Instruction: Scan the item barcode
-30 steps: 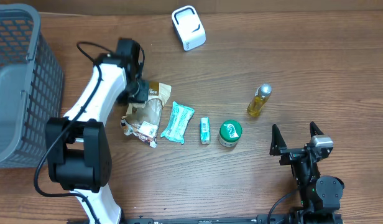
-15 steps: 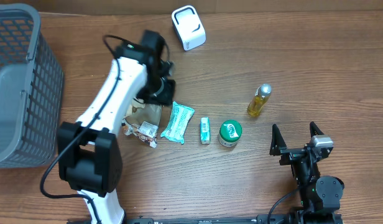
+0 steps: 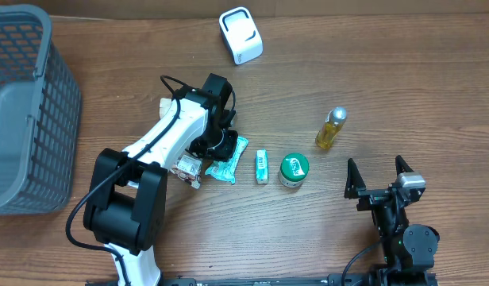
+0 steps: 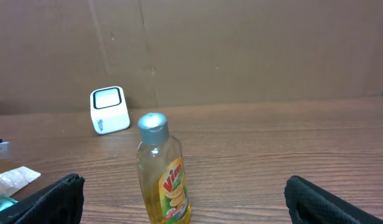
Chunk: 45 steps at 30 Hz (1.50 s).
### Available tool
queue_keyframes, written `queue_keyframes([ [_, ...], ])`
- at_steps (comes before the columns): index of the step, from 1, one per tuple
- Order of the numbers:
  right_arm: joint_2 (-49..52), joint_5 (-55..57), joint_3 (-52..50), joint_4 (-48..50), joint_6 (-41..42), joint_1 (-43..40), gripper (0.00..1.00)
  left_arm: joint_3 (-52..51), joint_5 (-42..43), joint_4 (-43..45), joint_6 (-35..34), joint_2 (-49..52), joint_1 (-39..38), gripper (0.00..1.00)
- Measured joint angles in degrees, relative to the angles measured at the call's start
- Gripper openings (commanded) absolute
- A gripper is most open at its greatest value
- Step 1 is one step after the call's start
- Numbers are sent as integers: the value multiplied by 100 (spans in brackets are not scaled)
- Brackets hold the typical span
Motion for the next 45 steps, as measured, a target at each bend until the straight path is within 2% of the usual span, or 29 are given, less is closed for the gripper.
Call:
queue_keyframes([
  [7, 0, 0, 0, 0, 2, 0, 100, -37, -151, -2, -236, 0, -74, 24],
  [14, 0, 0, 0, -2, 4, -2, 100, -321, -420, 374, -376, 0, -122, 25],
  [19, 0, 0, 0, -2, 2, -2, 100, -365, -807, 420, -393, 0, -122, 27],
  [26, 0, 0, 0, 2, 2, 0, 100, -365, -916, 417, -417, -17, -122, 28],
  [35, 0, 0, 0, 0, 4, -2, 100, -365, -1012, 415, -518, -872, -122, 31],
  [45, 0, -2, 0, 0, 4, 0, 100, -365, -1032, 201, -713, -973, -205, 30],
])
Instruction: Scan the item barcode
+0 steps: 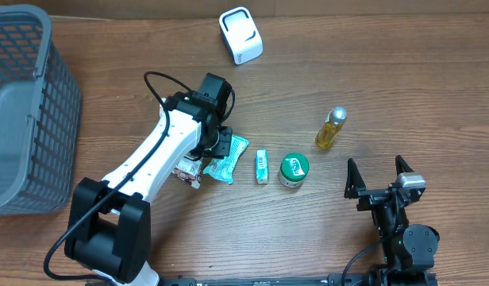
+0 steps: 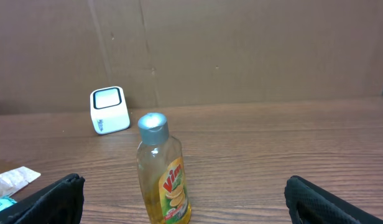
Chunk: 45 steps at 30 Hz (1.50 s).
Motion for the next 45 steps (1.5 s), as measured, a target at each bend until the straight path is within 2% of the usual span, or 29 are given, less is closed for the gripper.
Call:
queue_keyframes([
  [1, 0, 2, 0, -2, 2, -2, 100, 0, -2, -22, -2, 0, -31, 25],
  [5, 0, 2, 0, 0, -4, 0, 100, 0, 48, -50, -42, 0, -66, 21],
  [8, 0, 0, 0, 2, -4, -2, 100, -20, 131, -46, -63, 0, -66, 26],
  [13, 0, 2, 0, 2, -2, -2, 100, -376, 181, 192, -87, 0, -66, 26],
  [17, 0, 0, 0, 2, -2, -2, 100, -820, 195, 704, -103, -2, -66, 23],
  [20, 0, 0, 0, 0, 0, 0, 100, -1185, 118, 1097, -114, -2, -66, 30],
  [25, 0, 2, 0, 0, -2, 0, 100, -1596, 4, 1593, -146, -55, -66, 31],
  [26, 0, 4, 0, 2, -2, -2, 100, -1626, -2, 1620, -146, -70, -66, 33],
  [30, 0, 2, 0, -2, 0, 0, 100, -1650, -22, 1598, -157, -90, -63, 67],
  [32, 0, 2, 0, 2, -2, 0, 100, -1622, -24, 1412, -168, -90, -66, 70],
  [34, 0, 2, 0, 2, 0, 0, 100, -1467, -17, 1001, -144, -87, -66, 69],
  [38, 0, 2, 0, 2, 0, -2, 100, -785, -22, 437, -140, -79, -66, 58],
  [41, 0, 2, 0, 2, -2, -2, 100, -304, -17, 361, -129, -79, -66, 46],
  [45, 0, 0, 0, 2, 0, 0, 100, -251, 7, 363, -140, -76, -66, 41],
])
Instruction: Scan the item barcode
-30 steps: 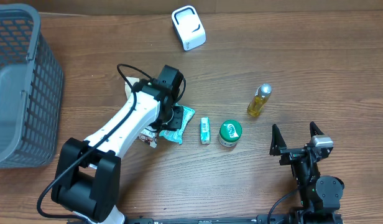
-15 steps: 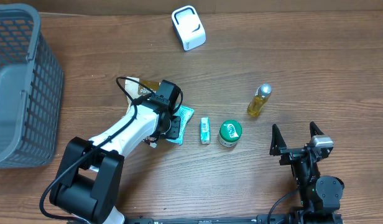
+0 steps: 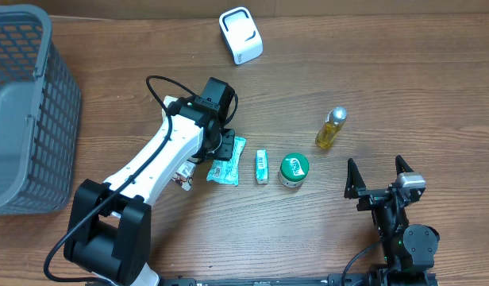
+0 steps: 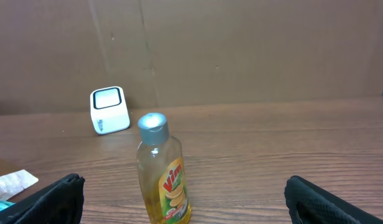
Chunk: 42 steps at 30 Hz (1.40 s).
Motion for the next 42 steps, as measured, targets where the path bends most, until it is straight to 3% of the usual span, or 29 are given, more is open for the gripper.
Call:
queue_keyframes([
  [5, 0, 0, 0, -2, -2, -2, 100, 0, 188, 142, 2, 234, -7, 27],
  [7, 0, 4, 0, -4, 0, 0, 100, 0, 262, 210, 4, 439, -28, 27],
  [10, 0, 4, 0, -4, -2, 0, 100, -2, 319, 275, 9, 811, -85, 42],
  [18, 0, 2, 0, -2, 0, 0, 100, 52, 247, 219, -4, 1001, -103, 50],
  [23, 0, 0, 0, -2, -2, 0, 100, 442, 186, -308, -2, 1016, -83, 57],
  [31, 0, 0, 0, -2, -2, -2, 100, 1539, -208, -1283, 13, 337, 374, 57],
  [36, 0, 2, 0, 0, -2, -2, 100, 1545, -748, -1768, -22, 304, 896, 60],
  [42, 0, 2, 0, -2, -2, -2, 100, 1445, -1095, -1690, -175, 304, 1720, 57],
])
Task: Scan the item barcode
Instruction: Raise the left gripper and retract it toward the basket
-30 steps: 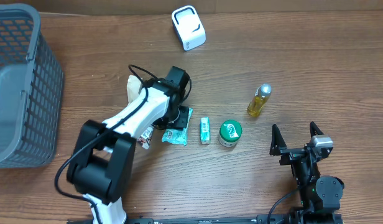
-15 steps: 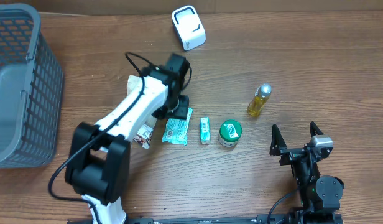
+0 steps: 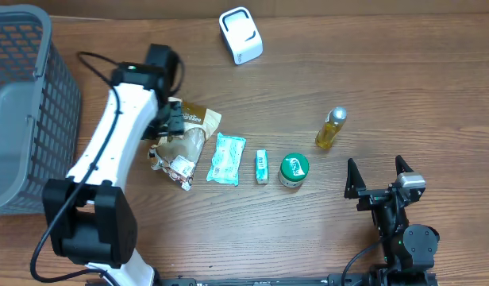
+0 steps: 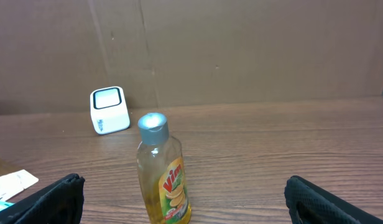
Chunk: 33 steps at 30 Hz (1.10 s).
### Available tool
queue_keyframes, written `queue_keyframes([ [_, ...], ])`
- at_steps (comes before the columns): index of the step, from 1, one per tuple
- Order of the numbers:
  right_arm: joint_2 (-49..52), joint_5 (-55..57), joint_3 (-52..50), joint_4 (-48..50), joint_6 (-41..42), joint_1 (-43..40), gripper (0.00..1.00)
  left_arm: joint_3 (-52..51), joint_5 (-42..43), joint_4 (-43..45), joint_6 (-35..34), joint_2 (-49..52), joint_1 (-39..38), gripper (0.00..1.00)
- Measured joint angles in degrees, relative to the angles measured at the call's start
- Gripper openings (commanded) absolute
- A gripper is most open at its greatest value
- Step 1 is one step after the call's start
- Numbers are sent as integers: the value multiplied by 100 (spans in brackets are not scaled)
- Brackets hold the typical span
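In the overhead view my left gripper (image 3: 174,119) sits at the top edge of a brown snack packet (image 3: 189,137), apparently shut on it. The packet stretches down to a white-and-red end near the table. To its right lie a teal sachet (image 3: 226,159), a small teal box (image 3: 262,166) and a green-lidded tin (image 3: 294,169). A yellow Vim bottle (image 3: 330,129) (image 4: 163,171) stands upright. The white scanner (image 3: 240,34) (image 4: 109,109) is at the far edge. My right gripper (image 3: 379,179) rests open at the near right, holding nothing.
A grey mesh basket (image 3: 22,111) fills the left side of the table. A brown cardboard wall (image 4: 241,50) rises behind the table. A pale sachet corner (image 4: 11,182) shows at the left edge of the right wrist view.
My left gripper has moved from beside the teal sachet up and to the left. It is now on the brown packet, which has shifted up and left with it. The teal sachet lies fully uncovered.
My left gripper hovered over the teal sachet's left end at all three earlier moments, shifting only slightly, with the packet's white-and-red end showing under the arm. Now it is further left on the brown packet. The right arm never moved.
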Motion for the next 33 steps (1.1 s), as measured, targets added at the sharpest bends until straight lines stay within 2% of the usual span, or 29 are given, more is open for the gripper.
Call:
queue_keyframes([
  [4, 0, -2, 0, 2, 0, 0, 100, -463, -55, 256, -28, 0, 424, 57],
  [9, 0, 0, 0, 0, 0, 2, 100, -1213, -70, 540, -90, 0, 581, 56],
  [14, 0, 0, 0, 0, 0, 0, 100, -1521, -68, 586, -114, 0, 581, 48],
  [24, 0, 0, 0, 0, 0, 2, 100, -1390, 262, 46, -116, 0, 581, 49],
  [30, 0, 0, 0, 2, 0, 2, 100, -890, 275, 573, -74, -7, 581, 50],
  [33, 0, 0, 0, -2, 0, 0, 100, -881, 251, 1167, 42, -7, 581, 43],
])
